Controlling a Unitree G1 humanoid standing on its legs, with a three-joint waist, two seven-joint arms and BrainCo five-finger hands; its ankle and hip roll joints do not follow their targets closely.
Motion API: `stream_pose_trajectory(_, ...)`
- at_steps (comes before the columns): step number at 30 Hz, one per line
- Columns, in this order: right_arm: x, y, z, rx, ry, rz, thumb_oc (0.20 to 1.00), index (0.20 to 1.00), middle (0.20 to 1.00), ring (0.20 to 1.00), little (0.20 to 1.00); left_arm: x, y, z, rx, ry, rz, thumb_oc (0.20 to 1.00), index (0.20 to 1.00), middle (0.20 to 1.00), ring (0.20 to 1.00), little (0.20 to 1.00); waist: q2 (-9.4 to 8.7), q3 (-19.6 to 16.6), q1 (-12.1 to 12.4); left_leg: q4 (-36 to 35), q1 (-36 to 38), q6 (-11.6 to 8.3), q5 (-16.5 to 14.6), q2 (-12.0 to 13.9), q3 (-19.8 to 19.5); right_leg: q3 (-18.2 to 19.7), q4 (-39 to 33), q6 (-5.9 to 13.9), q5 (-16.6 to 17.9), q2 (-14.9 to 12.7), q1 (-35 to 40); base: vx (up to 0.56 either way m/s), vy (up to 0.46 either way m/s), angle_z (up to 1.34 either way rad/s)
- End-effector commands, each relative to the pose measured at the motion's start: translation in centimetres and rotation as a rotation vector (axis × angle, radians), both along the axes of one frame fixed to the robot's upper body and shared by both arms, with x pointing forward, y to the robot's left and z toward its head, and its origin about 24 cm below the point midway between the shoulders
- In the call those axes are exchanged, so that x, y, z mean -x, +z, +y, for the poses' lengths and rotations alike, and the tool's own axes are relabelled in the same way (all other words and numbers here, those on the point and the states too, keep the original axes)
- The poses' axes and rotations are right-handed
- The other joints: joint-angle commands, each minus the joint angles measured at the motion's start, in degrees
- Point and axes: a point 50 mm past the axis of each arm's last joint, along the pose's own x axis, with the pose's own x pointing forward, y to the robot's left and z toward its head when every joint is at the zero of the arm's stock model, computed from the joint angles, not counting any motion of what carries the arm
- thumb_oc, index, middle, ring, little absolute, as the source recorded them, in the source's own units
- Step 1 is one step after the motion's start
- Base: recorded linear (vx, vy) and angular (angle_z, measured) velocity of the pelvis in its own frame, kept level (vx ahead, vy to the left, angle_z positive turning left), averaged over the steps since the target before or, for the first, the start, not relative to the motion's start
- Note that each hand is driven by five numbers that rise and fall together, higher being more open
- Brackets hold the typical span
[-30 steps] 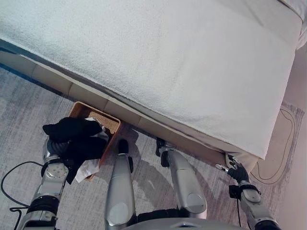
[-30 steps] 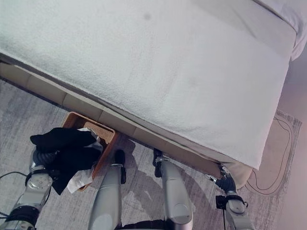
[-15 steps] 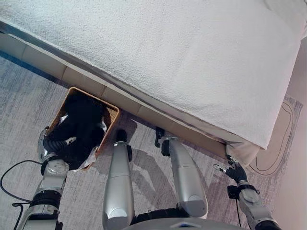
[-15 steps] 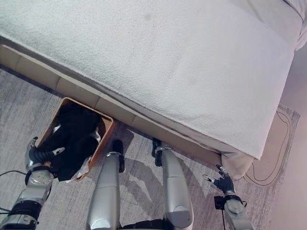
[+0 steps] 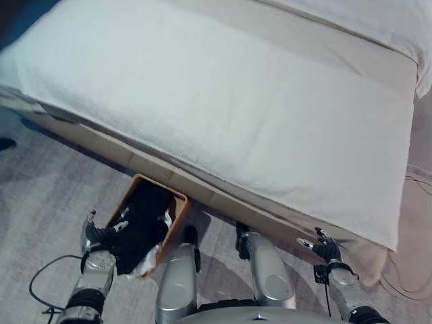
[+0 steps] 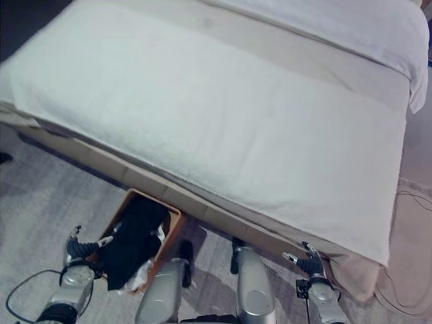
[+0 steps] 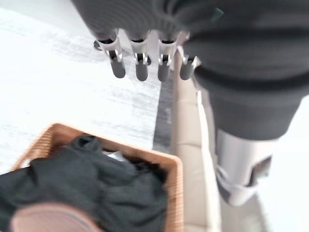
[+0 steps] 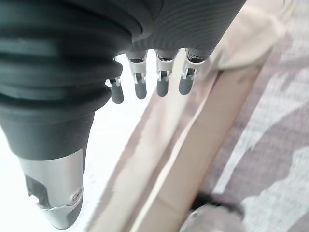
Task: Pick up clothes into the bucket
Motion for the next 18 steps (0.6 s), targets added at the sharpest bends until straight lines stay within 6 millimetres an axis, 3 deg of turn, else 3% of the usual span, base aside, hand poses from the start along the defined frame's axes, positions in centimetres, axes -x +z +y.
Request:
stream_pose_trajectory(1, 1.0, 0.2, -1.6, 0.045, -0.001, 0.030, 1.000, 1.000, 1.000, 1.000, 1.000, 0.6, 0.2, 0.3, 0.099, 0.020, -0.086, 1.000, 1.000, 1.000, 1.000, 1.000, -0.11, -4.0, -0.4, -3.8, 0.4, -2.35, 2.9, -0.9, -1.6, 1.2, -5.7, 3.71, 0.7, -1.5, 6.1, 0.10, -0.061, -0.11)
stream_pose_trajectory(7, 2.4, -1.1, -1.4, -0.010, -0.027, 0.101, 1.000, 1.000, 1.000, 1.000, 1.000, 1.7, -1.6, -2.0, 0.307, 0.006, -0.091, 1.000, 1.000, 1.000, 1.000, 1.000, 1.07, -8.0, -0.4, -8.1, 4.6, -2.97, 4.1, -0.2, -1.1, 0.6, -10.5, 3.66, 1.1, -0.5, 10.8, 0.07, -0.054, -0.08)
stream_pose_trajectory(10, 3.7, -2.0, -1.1, -0.025, -0.022, 0.169, 1.000, 1.000, 1.000, 1.000, 1.000, 2.9, -3.3, -4.0, 0.399, -0.030, -0.023, 1.000, 1.000, 1.000, 1.000, 1.000, 1.47, -10.4, -0.4, -11.3, 6.8, -3.25, 5.3, 0.5, -0.6, -0.5, -14.5, 3.44, 1.9, 0.1, 13.5, 0.06, -0.058, 0.02)
stream_pose_trajectory(18, 4.0, -2.9, 0.0, -0.040, 0.009, 0.224, 1.000, 1.000, 1.000, 1.000, 1.000, 6.6, -7.1, -7.7, 0.439, -0.100, 0.266, 1.000, 1.000, 1.000, 1.000, 1.000, 0.66, -12.6, -0.1, -11.3, 9.8, -3.22, 4.2, 0.9, -0.6, -0.7, -16.9, 3.09, 1.5, 0.7, 18.2, 0.06, -0.042, 0.01)
